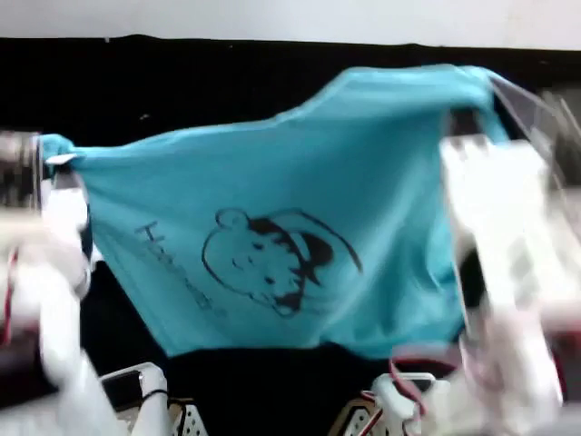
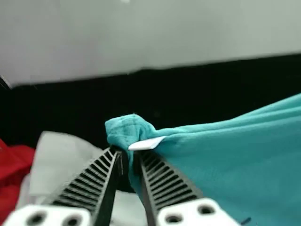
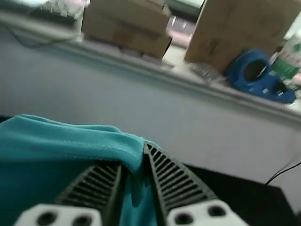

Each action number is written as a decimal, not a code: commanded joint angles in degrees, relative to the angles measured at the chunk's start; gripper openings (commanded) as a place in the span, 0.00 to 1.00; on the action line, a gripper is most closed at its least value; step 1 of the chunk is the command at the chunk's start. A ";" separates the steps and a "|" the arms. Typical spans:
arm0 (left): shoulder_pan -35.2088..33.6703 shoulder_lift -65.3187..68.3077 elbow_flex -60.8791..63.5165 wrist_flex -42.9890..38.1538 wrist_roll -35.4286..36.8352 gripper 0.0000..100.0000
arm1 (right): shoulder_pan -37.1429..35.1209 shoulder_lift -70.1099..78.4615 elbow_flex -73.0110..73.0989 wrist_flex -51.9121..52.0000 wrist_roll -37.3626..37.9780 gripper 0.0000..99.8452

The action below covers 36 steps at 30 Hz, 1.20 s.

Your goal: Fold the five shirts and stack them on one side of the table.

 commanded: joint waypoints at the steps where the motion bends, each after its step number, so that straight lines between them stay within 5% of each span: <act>1: -0.57 12.62 -0.66 -4.75 0.26 0.01 | -0.48 5.32 13.23 -11.82 -0.53 0.01; 6: 2.51 35.21 -11.47 -9.14 -1.93 0.01 | -0.57 18.51 24.84 -29.76 -0.44 0.01; 12: 4.35 63.52 -40.40 -6.77 -5.45 0.01 | 0.48 38.20 12.00 -37.05 -0.35 0.01; 19: 4.62 90.07 -68.09 5.54 -5.80 0.01 | 0.04 60.00 -4.79 -36.97 -0.44 0.01; 29: 4.62 113.80 -89.89 10.11 -5.63 0.01 | 0.04 82.07 -18.86 -36.62 5.54 0.01; 36: 5.93 117.58 -101.32 25.58 -5.63 0.01 | 0.31 81.36 -32.66 -18.68 5.71 0.01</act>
